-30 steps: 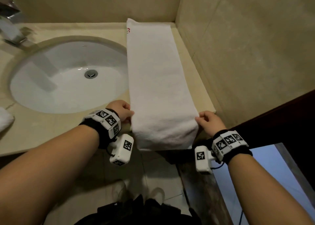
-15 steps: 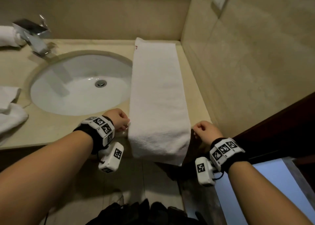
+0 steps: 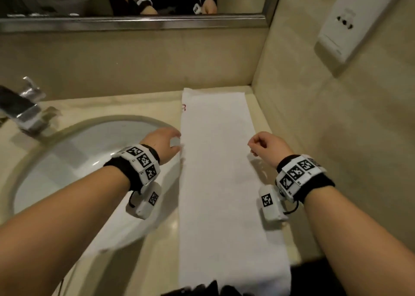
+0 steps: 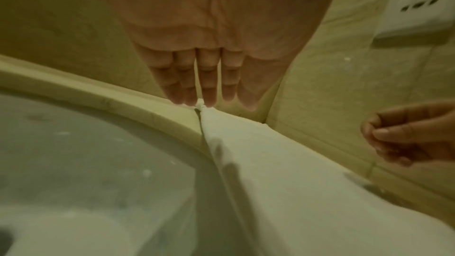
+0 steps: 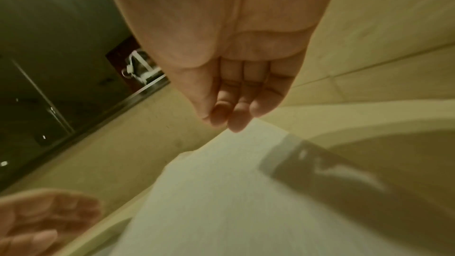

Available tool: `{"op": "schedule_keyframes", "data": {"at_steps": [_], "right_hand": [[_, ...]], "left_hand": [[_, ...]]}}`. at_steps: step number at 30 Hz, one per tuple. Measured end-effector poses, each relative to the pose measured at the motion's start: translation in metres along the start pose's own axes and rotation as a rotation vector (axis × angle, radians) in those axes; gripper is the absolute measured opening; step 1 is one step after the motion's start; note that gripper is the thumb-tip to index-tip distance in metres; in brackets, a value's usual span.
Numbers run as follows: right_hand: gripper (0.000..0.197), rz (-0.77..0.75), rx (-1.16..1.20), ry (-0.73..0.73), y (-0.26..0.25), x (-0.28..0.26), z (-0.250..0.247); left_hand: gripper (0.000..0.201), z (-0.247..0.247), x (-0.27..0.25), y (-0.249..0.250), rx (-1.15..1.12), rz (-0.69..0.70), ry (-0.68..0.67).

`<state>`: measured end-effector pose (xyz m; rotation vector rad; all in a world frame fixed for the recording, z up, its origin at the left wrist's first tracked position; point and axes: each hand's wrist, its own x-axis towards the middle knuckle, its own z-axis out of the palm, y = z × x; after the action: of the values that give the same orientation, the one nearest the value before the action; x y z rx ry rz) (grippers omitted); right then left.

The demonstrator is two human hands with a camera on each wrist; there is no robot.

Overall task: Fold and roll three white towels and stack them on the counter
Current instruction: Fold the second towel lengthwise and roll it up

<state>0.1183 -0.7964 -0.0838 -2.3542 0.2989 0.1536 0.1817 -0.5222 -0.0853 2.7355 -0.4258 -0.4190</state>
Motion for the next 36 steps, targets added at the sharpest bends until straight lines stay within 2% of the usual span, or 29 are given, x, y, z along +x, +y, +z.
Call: {"op": "schedule_keyframes", "data": {"at_steps": [4, 9, 15, 18, 21, 25, 29, 32, 36], "right_hand": [[0.012, -0.025, -0.18, -0.049, -0.011, 0.08, 0.007], [0.029, -0.08, -0.312, -0.094, -0.007, 0.142, 0.013], [0.062, -0.103, -0.493, -0.191, 0.004, 0.164, 0.006], [0.072, -0.118, -0.56, -0.236, 0.003, 0.161, 0.004], [0.064, -0.14, -0.603, -0.214, 0.0, 0.158, 0.005], [0.04, -0.16, -0.696, -0.239, -0.004, 0.152, 0.005], [0.025, -0.169, -0.61, -0.322, 0.0, 0.136, -0.004], [0.026, -0.14, -0.423, -0.243, 0.005, 0.126, -0.015], [0.023, -0.058, -0.262, -0.224, 0.008, 0.115, -0.016]], "left_hand": [[0.049, -0.003, 0.079, -0.008, 0.097, 0.084, 0.001], [0.06, 0.001, 0.138, -0.022, 0.208, 0.197, -0.04], [0.07, 0.004, 0.156, -0.034, 0.182, 0.298, 0.014], [0.078, 0.004, 0.149, -0.038, 0.182, 0.309, -0.016], [0.072, 0.006, 0.137, -0.036, 0.195, 0.335, -0.028], [0.047, 0.008, 0.119, -0.03, 0.183, 0.388, -0.005], [0.022, 0.014, 0.106, -0.032, 0.105, 0.404, 0.005], [0.012, 0.013, 0.097, -0.036, -0.14, 0.276, 0.038], [0.014, 0.007, 0.089, -0.033, -0.403, 0.144, 0.034]]}}
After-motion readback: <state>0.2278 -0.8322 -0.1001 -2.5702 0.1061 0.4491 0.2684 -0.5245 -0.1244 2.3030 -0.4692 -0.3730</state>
